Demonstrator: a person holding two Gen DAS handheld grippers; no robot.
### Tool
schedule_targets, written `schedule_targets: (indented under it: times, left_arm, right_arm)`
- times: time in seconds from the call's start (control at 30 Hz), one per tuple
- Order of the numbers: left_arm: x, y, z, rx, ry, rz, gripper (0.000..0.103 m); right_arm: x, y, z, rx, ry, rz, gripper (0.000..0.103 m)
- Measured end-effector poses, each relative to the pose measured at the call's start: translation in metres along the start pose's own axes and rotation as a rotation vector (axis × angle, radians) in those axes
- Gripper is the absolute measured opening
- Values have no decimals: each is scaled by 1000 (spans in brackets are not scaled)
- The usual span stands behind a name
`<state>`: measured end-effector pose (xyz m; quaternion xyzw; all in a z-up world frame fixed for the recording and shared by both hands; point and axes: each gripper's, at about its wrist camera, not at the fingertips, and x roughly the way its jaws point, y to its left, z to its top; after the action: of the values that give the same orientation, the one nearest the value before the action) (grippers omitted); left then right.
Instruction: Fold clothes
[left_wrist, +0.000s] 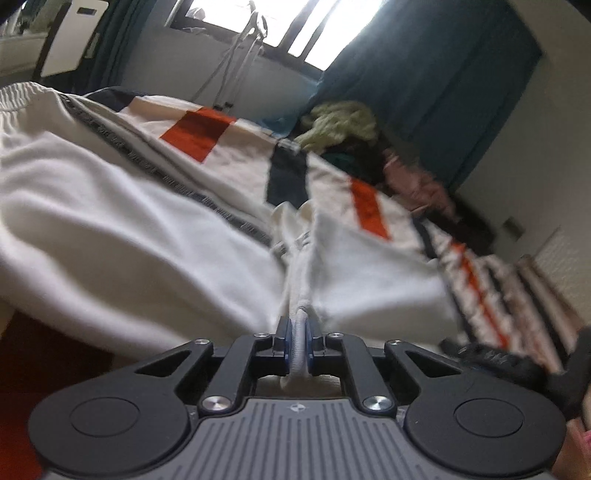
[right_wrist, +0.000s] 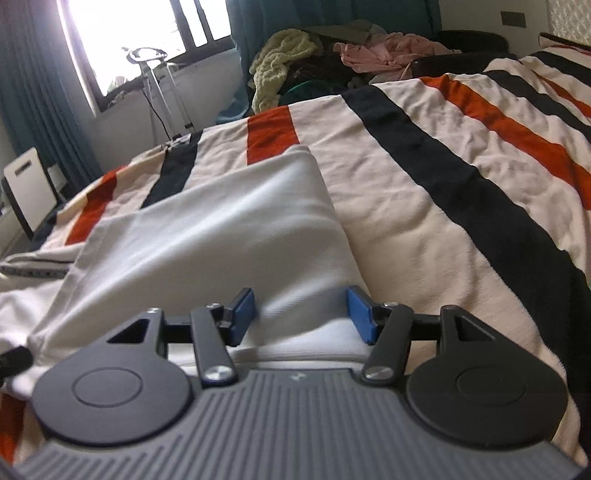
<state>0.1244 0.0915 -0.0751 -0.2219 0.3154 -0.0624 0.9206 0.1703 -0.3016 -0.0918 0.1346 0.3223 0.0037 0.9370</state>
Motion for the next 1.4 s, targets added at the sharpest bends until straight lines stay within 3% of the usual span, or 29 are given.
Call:
schedule_targets:
  times: [0.03, 0.07, 0.17, 0.2, 0.27, 0.3, 0.47, 0.53, 0.57, 0.93, 1.03, 1.1, 1.27, 1.33, 1.4]
  left_arm:
    - [-2, -1, -1, 6, 4, 9, 18]
    - [-3, -2, -2, 12, 9, 19, 32]
    - [-9, -4, -5, 29, 22, 47, 49]
    - [-16, 3, -2, 1, 19, 53, 51]
    - [-39, 27, 8, -103, -5, 79, 75]
    - [-49, 41, 13, -155, -11, 95, 81]
    - [-82, 123, 38, -454, -55, 171, 85]
    - [-82, 162, 44, -596, -71, 169, 85]
    - [-80, 169, 46, -612, -92, 175, 85]
    - [-50, 224, 76, -668, -320, 265, 80]
    - [-43, 240, 76, -715, -338, 289, 70]
    - [-41, 245, 81, -683, -356, 310, 68]
    - [-31, 238, 90, -551, -383, 408, 33]
    - [-34, 230, 94, -485, -395, 430, 29]
    - [-37, 219, 97, -435, -414, 443, 26]
  right_arm:
    - [0, 2, -1, -11, 0, -5, 59]
    - [0, 3, -1, -20, -1, -10, 59]
    - [-1, 4, -1, -26, -2, -15, 59]
    - [-2, 3, -1, -21, -2, -14, 59]
    - [-3, 2, -1, -10, -2, -20, 59]
    - [-4, 3, 0, -13, -1, -24, 59]
    - [-7, 5, -2, -27, 1, -33, 59]
    - [-8, 5, -3, -31, 1, -33, 59]
    - [-8, 6, -3, -31, 0, -32, 59]
    - [-12, 8, 2, -14, 6, -23, 59]
    - [-22, 11, 4, -11, -16, 19, 60]
    - [-25, 15, 2, -36, -22, 24, 60]
    - [-9, 26, -11, -120, 18, 29, 61]
    - [-1, 29, -18, -168, 27, 15, 62]
    - [1, 26, -18, -137, 21, 27, 64]
